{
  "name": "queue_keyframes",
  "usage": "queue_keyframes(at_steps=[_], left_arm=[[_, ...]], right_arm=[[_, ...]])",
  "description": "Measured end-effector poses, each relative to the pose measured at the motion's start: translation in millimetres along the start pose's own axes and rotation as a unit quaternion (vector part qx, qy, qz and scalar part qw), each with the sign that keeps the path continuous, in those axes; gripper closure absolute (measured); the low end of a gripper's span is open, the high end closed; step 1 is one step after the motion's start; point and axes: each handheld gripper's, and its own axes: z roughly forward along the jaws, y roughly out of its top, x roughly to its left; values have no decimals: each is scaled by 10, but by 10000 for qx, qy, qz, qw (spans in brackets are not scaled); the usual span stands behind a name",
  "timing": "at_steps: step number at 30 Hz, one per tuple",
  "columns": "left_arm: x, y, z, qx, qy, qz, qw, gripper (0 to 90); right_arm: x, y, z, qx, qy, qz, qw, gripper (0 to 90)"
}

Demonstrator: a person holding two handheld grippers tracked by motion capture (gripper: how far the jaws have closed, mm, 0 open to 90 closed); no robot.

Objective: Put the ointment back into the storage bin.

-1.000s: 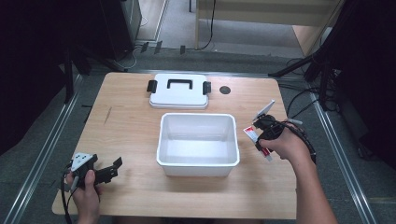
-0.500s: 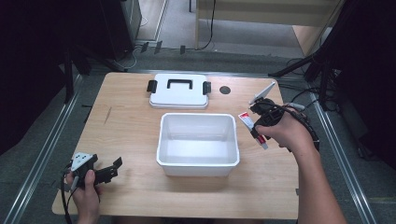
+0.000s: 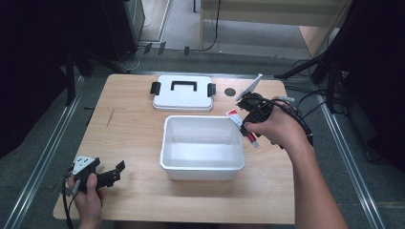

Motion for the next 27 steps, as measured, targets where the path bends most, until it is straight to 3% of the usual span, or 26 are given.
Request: queue_keyframes(at_steps=[15,27], left_arm=[[3,1,3,21,-8,-7,10000,0],[6,2,6,27,-20,-29,10000,0]], right_arm=[[301,169,153,106,278,-263,9992,728],[408,260,434,271,423,-407,9979,727]])
